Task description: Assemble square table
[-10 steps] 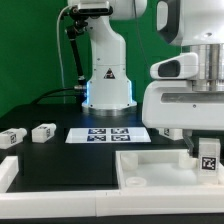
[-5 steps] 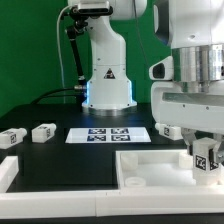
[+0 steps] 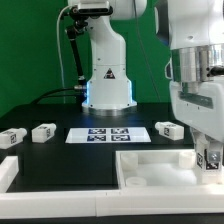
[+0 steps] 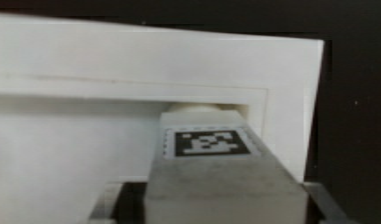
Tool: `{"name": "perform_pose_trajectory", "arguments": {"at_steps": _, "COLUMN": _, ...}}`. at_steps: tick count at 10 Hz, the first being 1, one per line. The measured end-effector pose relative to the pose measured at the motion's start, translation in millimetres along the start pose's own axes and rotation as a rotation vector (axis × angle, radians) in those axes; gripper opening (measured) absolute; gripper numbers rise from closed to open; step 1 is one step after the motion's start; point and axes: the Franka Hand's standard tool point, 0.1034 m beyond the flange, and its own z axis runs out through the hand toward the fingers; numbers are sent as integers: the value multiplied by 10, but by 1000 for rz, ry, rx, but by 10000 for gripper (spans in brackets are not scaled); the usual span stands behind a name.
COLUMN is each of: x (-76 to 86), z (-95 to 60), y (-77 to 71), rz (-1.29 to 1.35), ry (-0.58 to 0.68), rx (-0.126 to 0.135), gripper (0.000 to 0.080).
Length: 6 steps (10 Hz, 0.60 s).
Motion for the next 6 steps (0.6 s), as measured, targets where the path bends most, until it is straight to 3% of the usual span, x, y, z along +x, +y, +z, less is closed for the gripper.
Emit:
{"name": "perform_pose_trajectory", "arguments": {"at_steps": 2, "x": 3, "z": 0, "y": -5, "rz": 240, "ry": 10, "rx": 26, "gripper": 290}}
{"name": "perform_pose_trajectory", "arguments": {"at_steps": 3, "x": 6, "z": -4, "y": 5, "rz": 239, "ry": 10, "rx": 44, "gripper": 291}}
{"name": "perform_pose_trajectory", "arguments": {"at_steps": 6, "x": -5, "z": -5, "y": 14, "rz": 148, "ry": 14, "rx": 46, "gripper": 296}}
